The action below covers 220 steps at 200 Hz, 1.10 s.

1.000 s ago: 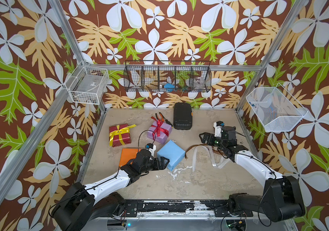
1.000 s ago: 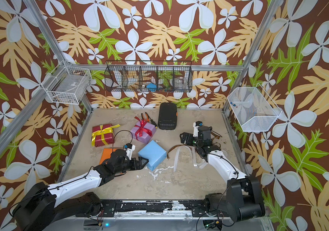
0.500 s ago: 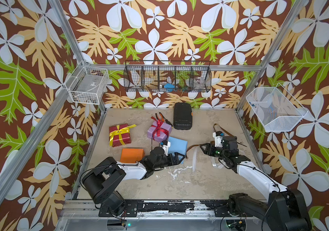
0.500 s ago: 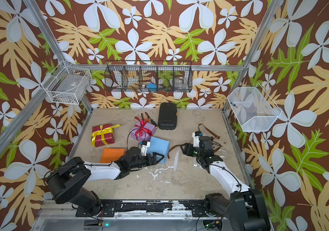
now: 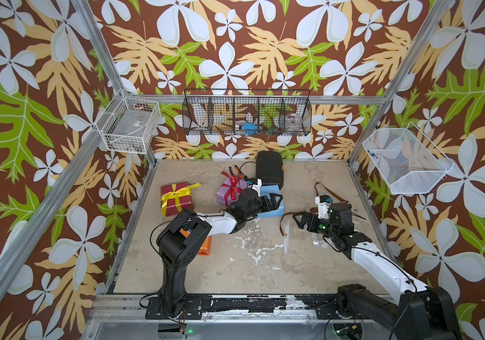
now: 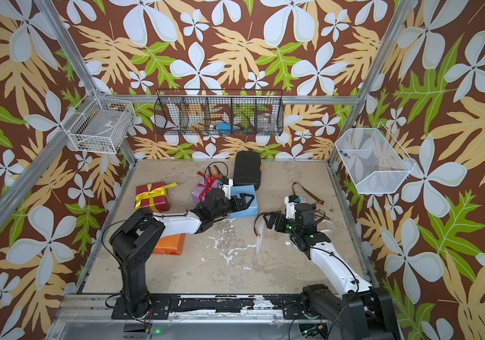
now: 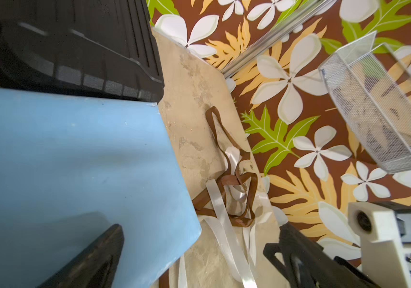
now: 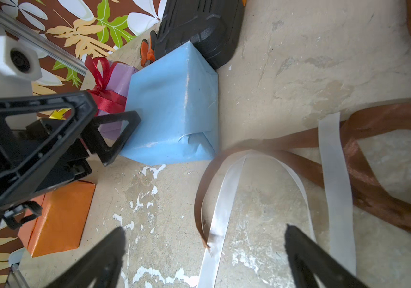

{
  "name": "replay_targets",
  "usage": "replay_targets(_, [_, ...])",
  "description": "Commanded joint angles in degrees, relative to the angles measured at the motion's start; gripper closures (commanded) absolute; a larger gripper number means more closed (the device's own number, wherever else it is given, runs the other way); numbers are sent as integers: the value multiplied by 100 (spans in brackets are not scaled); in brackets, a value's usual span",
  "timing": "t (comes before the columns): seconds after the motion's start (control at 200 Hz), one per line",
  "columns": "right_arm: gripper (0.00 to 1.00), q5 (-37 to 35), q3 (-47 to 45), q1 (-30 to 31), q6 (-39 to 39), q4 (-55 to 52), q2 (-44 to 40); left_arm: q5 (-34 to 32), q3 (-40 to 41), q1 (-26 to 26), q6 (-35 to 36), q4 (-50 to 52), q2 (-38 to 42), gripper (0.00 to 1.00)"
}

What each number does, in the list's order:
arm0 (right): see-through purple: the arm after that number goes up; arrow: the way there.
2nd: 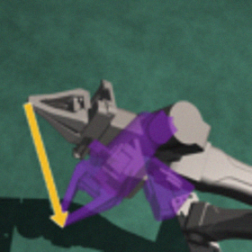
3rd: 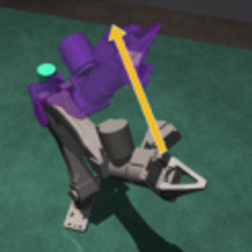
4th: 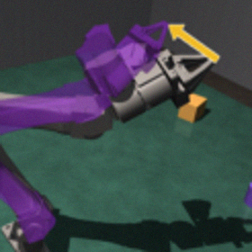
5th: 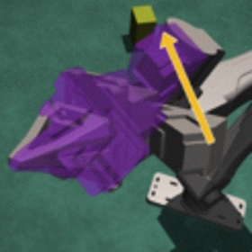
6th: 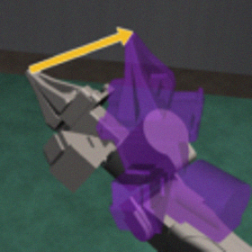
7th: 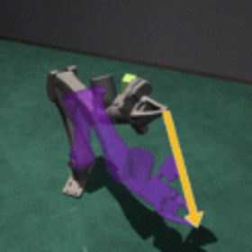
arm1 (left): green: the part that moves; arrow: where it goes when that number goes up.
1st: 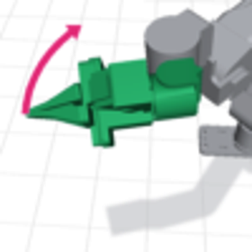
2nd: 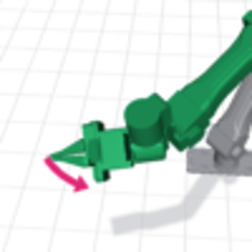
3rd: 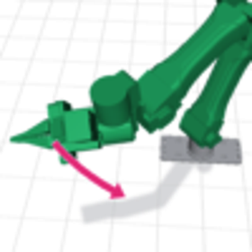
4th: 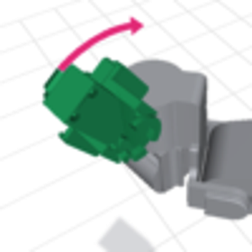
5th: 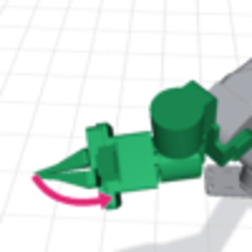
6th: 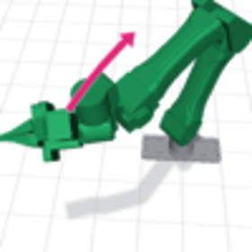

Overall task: Untie the ribbon bows on the gift boxes
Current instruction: Move the gift box to the center of the board.

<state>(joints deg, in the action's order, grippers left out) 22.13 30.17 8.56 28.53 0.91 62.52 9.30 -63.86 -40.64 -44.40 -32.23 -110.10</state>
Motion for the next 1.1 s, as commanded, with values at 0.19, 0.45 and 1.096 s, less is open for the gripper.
replay_targets(0.19, [26, 513, 129, 131, 164, 1135, 278, -770, -817, 224, 1683, 1979, 997, 0])
replay_targets(0.45, [70, -109, 236, 1826, 553, 1793, 843, -584, -1387, 1634, 1909, 2385, 725, 0])
replay_targets(1.096, [100, -676, 992, 2726, 489, 2646, 3494, 793, -4136, 2654, 2963, 3820, -2427, 0])
